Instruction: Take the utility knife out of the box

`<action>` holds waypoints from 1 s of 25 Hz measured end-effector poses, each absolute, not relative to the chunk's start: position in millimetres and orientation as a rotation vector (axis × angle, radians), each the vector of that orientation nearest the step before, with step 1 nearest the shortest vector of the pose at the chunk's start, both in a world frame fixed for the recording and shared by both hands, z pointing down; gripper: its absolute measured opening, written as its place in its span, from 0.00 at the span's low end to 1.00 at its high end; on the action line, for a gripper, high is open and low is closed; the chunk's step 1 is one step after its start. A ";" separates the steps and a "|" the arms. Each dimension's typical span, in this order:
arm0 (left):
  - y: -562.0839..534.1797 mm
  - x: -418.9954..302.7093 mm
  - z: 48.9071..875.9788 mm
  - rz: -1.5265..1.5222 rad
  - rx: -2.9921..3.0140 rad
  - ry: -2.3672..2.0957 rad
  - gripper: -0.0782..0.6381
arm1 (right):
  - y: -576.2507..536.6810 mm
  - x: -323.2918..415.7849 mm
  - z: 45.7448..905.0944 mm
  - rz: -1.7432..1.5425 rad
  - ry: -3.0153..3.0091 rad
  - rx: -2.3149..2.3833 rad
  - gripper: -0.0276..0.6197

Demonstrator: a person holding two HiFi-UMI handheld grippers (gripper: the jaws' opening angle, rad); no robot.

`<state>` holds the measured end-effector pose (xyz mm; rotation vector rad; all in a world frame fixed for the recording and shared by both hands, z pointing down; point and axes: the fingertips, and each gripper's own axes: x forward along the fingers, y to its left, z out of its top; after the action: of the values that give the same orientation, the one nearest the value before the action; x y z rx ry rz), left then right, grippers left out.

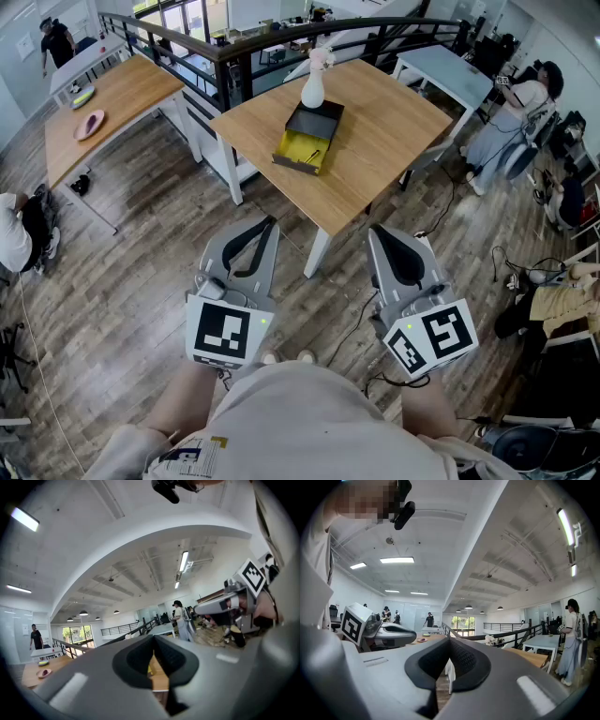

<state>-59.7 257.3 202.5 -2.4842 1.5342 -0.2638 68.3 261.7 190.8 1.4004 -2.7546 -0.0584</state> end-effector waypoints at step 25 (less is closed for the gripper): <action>254.0 4.4 231.1 -0.409 -2.484 1.571 0.11 | 258.4 123.4 205.8 -0.065 -2.800 1.290 0.04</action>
<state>4.4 254.0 231.1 -2.4836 1.5712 -0.4090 123.4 258.4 205.8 1.2901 -2.7998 -0.0648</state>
